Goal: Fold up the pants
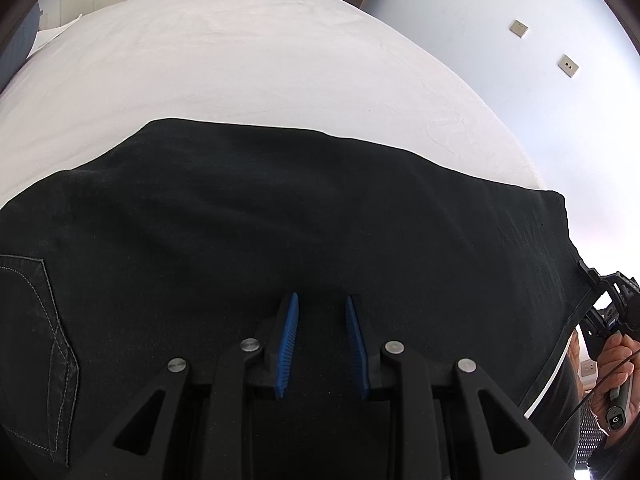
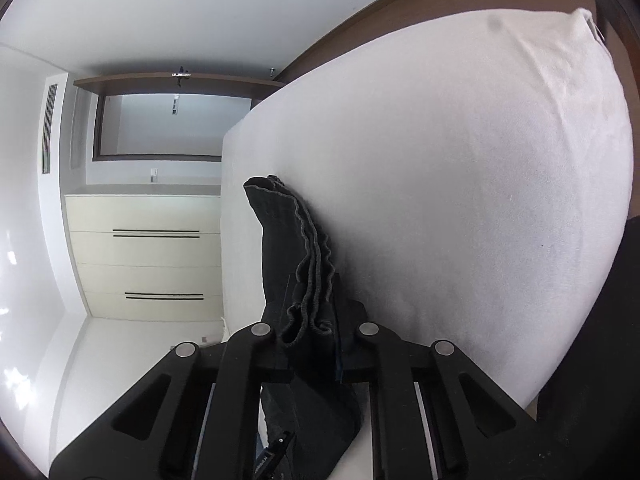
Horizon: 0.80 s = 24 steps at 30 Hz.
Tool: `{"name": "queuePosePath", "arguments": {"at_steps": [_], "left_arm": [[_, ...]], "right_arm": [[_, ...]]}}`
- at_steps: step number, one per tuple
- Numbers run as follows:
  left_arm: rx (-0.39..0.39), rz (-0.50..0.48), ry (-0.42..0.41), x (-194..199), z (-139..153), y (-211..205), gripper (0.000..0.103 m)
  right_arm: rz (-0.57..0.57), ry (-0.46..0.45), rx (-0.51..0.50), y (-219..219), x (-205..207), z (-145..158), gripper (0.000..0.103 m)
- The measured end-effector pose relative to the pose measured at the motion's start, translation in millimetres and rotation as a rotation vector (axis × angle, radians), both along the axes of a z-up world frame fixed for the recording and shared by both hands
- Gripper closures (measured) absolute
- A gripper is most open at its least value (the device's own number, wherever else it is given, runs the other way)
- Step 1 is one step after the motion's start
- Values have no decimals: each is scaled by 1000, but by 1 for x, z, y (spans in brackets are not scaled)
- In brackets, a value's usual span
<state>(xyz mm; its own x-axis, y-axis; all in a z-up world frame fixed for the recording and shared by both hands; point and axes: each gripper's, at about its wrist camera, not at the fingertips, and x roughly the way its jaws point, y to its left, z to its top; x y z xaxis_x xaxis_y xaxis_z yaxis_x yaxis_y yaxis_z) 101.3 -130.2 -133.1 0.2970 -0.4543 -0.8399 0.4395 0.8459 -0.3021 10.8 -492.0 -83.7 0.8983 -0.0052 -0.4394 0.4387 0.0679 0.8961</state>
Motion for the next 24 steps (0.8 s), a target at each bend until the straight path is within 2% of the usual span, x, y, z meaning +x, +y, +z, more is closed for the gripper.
{"name": "queuePosePath", "arguments": {"at_steps": [6,11,15,16,18,20,21,22,23,24], "left_arm": [[-15,0,-2,2,-2,2,76],[-37,4,4,5,-4,3,76],[-47,5,6,6,-4,8,76],[-50,6,9,6,-3,10,76],[-59,14,18,7,-2,14,76],[-78,29,39,11,1,18,75],[-92,35,53,12,3,21,68],[-122,39,75,14,5,24,53],[-148,40,94,14,7,26,45],[-172,43,112,15,9,27,30]], "right_arm": [[44,62,-121,11,21,29,93],[160,120,-301,39,50,71,93],[381,182,-543,107,91,103,93],[471,215,-626,135,107,107,93],[601,285,-760,180,129,104,93],[717,363,-879,221,149,87,93],[759,395,-925,234,155,77,93],[796,431,-967,247,161,66,93],[810,452,-987,253,162,59,93],[814,461,-999,257,157,57,93]]}}
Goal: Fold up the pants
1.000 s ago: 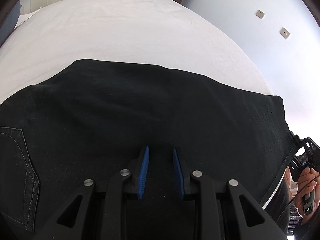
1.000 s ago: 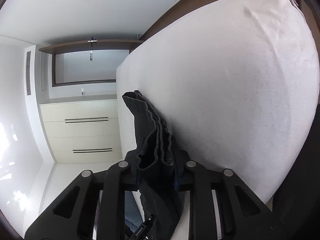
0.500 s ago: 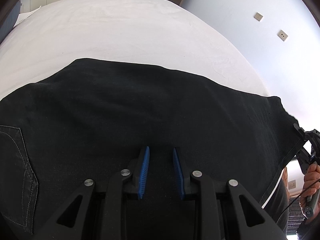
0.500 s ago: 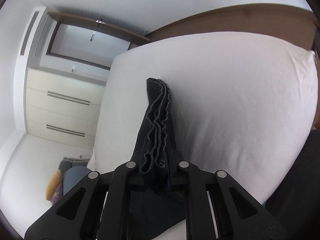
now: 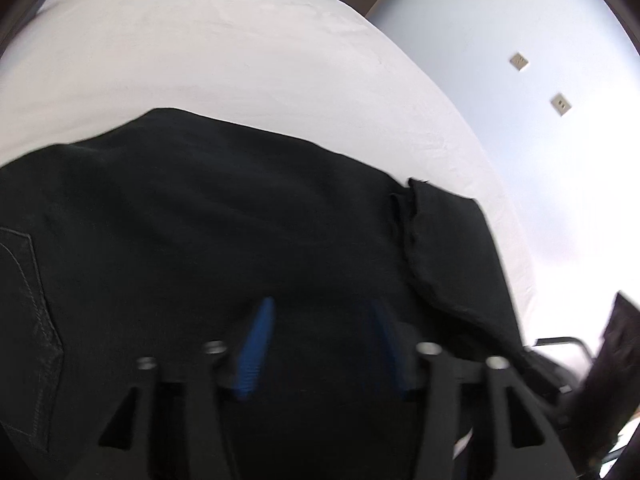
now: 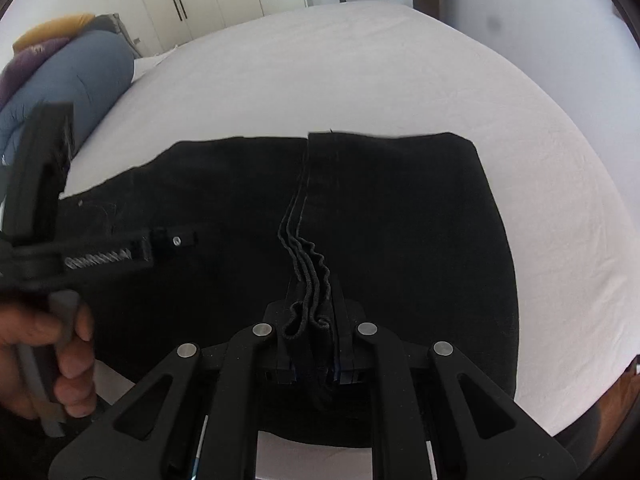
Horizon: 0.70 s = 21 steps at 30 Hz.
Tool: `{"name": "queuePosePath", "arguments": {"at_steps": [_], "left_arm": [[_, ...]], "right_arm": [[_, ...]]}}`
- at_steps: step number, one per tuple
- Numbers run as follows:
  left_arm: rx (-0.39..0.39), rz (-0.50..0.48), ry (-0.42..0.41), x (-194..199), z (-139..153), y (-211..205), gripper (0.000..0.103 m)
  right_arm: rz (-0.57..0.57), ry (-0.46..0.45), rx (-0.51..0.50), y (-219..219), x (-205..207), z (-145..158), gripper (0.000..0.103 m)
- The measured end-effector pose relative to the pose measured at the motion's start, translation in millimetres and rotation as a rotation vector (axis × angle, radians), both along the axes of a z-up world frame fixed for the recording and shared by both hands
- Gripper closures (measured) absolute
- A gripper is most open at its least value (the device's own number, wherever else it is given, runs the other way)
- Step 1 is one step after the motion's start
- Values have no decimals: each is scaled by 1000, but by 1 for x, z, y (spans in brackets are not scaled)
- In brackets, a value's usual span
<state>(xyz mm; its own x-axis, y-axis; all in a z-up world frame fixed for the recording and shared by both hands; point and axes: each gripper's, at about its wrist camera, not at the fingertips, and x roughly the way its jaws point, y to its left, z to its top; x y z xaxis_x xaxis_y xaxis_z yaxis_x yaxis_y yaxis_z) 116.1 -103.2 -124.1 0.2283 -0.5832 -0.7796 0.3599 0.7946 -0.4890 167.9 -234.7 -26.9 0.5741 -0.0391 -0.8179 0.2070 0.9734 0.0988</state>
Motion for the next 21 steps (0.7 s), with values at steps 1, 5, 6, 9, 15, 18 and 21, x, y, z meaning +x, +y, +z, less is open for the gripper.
{"name": "queuePosePath", "arguments": {"at_steps": [1,5,6,9,15,18,21], "left_arm": [[-21,8,14,0,3,1,16],[-123,25,89,8,7,0,8],[-144,23,113,11,5,-2,8],[-198,6,202,23,-1,-10,6],[-229,-18,279,39,-5,-15,7],[-191,-41,292,47,-6,-13,54],[-159,-67,293,53,-5,-8,85]], "right_arm": [[-1,1,-6,1,-2,-1,93],[3,-27,-38,9,-22,10,93],[4,-33,-50,11,-24,11,93],[20,-51,-94,17,-30,17,93],[86,-88,-193,55,-41,27,93],[114,-97,-200,70,-46,31,93],[149,-109,-220,86,-51,37,93]]}}
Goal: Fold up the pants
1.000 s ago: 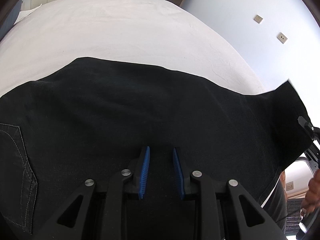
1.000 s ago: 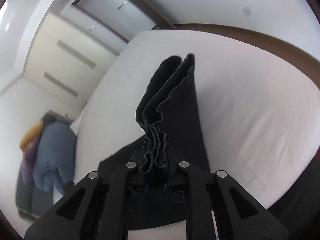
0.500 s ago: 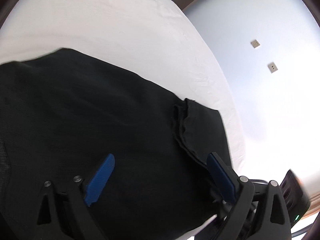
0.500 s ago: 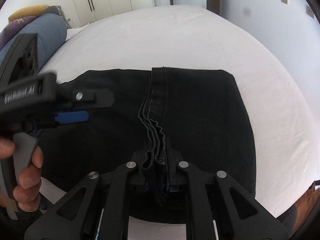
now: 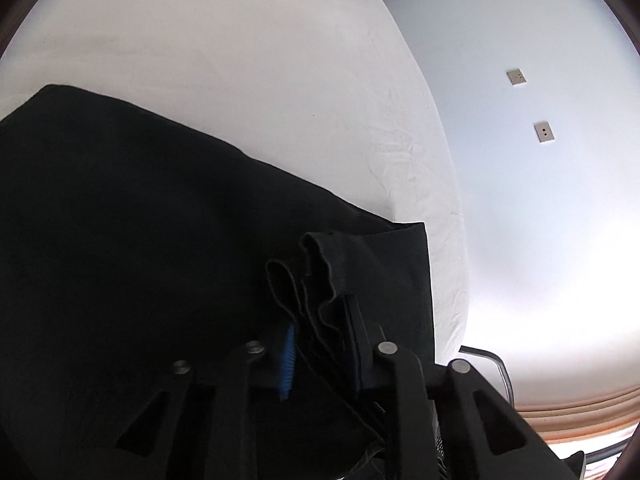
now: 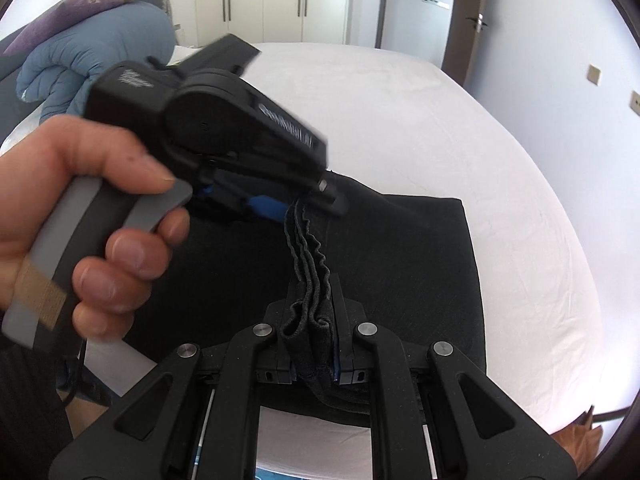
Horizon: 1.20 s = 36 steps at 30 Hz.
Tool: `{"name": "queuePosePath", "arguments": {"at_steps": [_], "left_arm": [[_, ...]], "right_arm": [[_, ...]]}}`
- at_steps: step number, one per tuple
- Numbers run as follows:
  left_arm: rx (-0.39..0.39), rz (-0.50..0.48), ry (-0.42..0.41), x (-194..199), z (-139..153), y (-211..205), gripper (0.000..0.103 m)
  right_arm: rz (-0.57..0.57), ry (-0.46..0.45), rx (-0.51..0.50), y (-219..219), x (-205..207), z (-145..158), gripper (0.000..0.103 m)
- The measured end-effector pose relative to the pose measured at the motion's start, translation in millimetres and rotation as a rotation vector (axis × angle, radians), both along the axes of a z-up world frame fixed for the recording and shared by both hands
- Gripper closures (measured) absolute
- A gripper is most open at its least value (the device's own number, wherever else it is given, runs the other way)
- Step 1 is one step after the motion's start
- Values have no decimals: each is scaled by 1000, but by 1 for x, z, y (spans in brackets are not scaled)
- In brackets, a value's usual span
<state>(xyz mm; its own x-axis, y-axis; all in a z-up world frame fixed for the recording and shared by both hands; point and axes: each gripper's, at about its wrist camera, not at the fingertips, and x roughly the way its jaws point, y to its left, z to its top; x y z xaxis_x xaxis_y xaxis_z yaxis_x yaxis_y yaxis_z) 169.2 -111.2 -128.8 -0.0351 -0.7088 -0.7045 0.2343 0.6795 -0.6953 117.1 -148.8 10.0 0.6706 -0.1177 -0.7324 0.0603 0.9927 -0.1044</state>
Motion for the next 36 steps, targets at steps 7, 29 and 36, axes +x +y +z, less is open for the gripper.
{"name": "queuePosePath", "arguments": {"at_steps": [7,29,36], "left_arm": [[48,-84,-92,11,21,26,91],[213,-41,-158,29,5,118,89],[293,7,-264,27,22,117,51]], "right_arm": [[75,17,-15,37,0,4,93],[312,180,17,190,30,-47,93],[302,239,135,185,30,-54,77]]}}
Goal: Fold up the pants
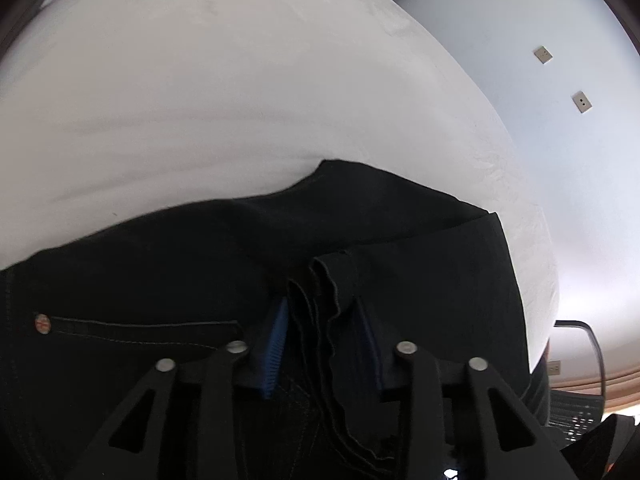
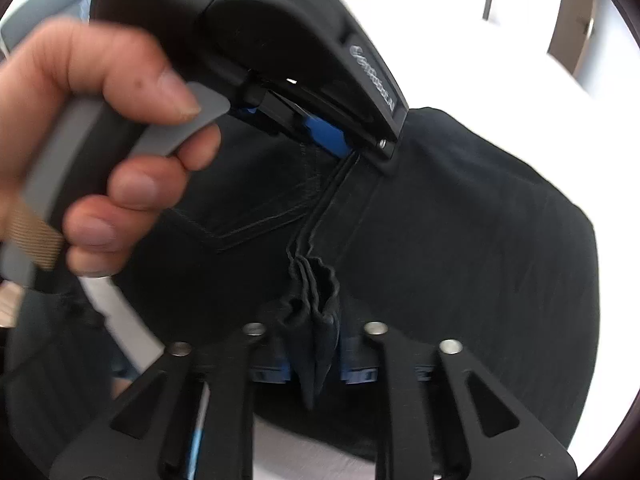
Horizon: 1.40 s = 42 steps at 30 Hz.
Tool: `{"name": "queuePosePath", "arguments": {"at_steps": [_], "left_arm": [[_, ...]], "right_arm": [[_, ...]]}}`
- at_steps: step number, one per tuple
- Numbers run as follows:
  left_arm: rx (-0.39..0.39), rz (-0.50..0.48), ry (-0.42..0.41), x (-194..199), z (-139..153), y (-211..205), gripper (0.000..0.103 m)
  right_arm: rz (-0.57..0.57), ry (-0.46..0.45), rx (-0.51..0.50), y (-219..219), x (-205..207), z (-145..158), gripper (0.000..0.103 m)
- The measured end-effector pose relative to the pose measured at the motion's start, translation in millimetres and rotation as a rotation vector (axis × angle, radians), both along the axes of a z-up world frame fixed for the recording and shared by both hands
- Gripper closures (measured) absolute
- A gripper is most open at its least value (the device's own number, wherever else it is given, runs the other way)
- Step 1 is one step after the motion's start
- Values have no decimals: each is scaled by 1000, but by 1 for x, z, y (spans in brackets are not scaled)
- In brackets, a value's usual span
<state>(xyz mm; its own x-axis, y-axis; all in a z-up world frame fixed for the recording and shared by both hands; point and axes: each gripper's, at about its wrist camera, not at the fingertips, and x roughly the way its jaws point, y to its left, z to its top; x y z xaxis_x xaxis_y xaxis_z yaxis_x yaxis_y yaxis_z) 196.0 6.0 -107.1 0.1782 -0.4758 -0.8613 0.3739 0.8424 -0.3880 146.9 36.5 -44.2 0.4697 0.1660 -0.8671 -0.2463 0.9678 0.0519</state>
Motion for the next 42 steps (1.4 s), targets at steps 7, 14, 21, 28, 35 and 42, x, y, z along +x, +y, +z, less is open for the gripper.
{"name": "queuePosePath", "arguments": {"at_steps": [7,14,21,28,35,42], "left_arm": [[124,13,-248,-41,48,-19,42],[227,-87,-246,-98,16,-61,64],[319,-82,-308,-117,-6,-79,63],[326,-82,-314,-121,-8,-84,63],[319,-79,-324,-135,-4,-70,63],[307,-72,-332,-139,-5,-70,63]], "right_arm": [[-71,-1,427,-83,-38,38,46],[-237,72,760,-227,-6,25,79],[-310,172,996,-295,72,-12,79],[-294,270,962,-303,81,-48,82],[-192,345,892,-256,0,-52,82],[-185,422,859,-226,-64,-49,79]]}}
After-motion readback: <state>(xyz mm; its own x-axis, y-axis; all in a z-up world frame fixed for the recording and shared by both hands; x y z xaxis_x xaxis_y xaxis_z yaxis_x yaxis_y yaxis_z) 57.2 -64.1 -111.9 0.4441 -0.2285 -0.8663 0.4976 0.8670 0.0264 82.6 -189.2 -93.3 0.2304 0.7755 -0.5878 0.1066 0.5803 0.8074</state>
